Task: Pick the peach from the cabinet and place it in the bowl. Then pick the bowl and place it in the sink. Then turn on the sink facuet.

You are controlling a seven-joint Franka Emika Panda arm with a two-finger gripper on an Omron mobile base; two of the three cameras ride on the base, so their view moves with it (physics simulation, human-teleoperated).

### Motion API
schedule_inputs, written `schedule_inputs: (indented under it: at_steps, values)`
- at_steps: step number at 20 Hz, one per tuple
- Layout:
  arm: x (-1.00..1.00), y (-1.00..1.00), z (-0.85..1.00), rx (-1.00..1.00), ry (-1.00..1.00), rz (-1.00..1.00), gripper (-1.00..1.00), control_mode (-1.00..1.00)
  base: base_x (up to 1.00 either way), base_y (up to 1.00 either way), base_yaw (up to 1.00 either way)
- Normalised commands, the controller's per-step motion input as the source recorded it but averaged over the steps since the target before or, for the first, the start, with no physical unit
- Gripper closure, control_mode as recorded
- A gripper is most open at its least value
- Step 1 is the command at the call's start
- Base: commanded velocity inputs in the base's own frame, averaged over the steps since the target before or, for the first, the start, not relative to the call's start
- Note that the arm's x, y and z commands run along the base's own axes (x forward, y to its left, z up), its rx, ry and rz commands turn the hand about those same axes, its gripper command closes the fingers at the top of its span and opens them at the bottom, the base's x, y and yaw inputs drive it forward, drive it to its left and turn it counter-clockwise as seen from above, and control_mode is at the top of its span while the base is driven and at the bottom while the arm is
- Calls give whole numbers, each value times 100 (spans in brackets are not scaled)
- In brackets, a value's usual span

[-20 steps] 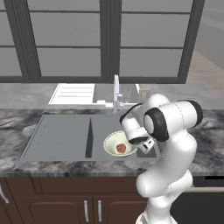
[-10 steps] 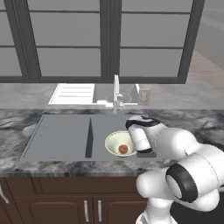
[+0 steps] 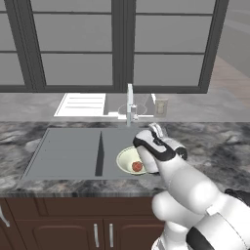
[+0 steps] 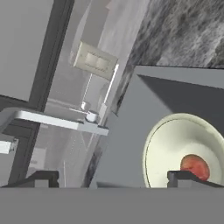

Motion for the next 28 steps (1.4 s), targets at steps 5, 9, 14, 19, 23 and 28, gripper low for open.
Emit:
schedule_inputs:
  at_steps: [5,9,14,19,23,28]
  values:
    - [-15,-46,100,17,11,-14,-100,-100,0,0,0]
    - [-14,-8,52,3,2,-3,-100,-100,0,0,0]
    - [-13,5,45,10,9,0,-100,-100,0,0,0]
    - [-41,-17,100,45,6,0,-100,-100,0,0,0]
    - [-41,-20,100,49,10,0,-100,-100,0,0,0]
    - [-33,-36,100,58,11,6,-100,-100,0,0,0]
